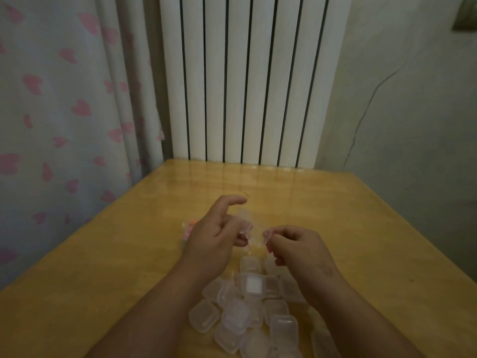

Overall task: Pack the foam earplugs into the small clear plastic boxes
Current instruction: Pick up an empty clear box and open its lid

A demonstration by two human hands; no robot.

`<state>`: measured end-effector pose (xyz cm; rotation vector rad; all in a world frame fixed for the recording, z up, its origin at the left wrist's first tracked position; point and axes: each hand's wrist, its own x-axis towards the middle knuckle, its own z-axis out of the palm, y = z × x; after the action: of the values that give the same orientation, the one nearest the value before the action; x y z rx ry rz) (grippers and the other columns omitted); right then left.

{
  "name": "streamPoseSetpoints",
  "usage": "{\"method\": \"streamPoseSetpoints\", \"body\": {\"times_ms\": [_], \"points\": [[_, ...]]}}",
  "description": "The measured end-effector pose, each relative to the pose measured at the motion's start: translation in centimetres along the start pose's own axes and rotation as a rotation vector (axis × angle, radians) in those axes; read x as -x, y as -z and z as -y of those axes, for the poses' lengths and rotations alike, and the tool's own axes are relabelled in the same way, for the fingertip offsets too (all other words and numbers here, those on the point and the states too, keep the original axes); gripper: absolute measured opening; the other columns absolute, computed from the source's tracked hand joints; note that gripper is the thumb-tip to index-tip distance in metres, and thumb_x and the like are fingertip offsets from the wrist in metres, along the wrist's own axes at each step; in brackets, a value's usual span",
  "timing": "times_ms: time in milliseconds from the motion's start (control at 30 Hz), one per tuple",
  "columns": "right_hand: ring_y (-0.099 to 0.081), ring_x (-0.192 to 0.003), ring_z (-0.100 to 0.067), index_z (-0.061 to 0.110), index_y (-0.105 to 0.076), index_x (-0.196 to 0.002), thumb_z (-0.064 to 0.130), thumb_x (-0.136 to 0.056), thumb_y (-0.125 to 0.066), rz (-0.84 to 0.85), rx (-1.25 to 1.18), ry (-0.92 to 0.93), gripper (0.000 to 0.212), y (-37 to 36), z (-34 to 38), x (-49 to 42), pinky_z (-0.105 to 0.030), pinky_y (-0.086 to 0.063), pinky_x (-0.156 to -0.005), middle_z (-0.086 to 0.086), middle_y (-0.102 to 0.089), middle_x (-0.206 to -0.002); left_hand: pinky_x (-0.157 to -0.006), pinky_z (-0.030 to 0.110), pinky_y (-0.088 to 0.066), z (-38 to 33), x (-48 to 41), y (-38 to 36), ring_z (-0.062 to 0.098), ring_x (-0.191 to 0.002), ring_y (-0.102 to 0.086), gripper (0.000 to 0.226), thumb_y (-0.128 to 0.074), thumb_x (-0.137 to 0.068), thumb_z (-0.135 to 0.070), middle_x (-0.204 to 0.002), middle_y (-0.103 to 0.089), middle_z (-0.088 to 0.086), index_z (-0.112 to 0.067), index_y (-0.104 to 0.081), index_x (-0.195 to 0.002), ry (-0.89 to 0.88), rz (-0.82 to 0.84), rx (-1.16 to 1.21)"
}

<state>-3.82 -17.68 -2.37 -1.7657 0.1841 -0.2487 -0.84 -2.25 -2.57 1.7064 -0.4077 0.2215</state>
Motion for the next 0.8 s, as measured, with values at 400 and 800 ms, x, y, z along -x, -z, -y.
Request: {"method": "streamPoseSetpoints", "body": {"times_ms": [400, 800], "points": [[-0.061, -0.060, -0.009, 0.019, -0.076, -0.082, 0.011, -0.088, -0.066, 0.043, 0.011, 0.087, 0.015, 0.21, -0.39, -0.01, -0.033, -0.055, -0.065, 0.003, -0.069, -0.064, -0.069, 0.011, -0.048, 0.43, -0.09, 0.43, -0.004, -0.079, -0.063, 0.028, -0.083, -0.071, -0.012, -0.089, -0.069, -0.013, -0.032, -0.070, -0.087, 0.074, 0.147, -0.254], [-0.066, -0.076, 0.000, 0.028, -0.070, -0.090, 0.023, -0.085, -0.072, -0.170, 0.094, 0.337, 0.008, 0.12, 0.04, 0.30, -0.027, -0.055, -0.070, 0.012, -0.073, -0.076, -0.067, 0.003, -0.042, 0.48, -0.23, 0.26, -0.011, -0.086, -0.059, 0.037, -0.085, -0.069, -0.017, -0.097, -0.067, -0.017, -0.036, -0.065, -0.094, 0.059, 0.077, -0.349]]}}
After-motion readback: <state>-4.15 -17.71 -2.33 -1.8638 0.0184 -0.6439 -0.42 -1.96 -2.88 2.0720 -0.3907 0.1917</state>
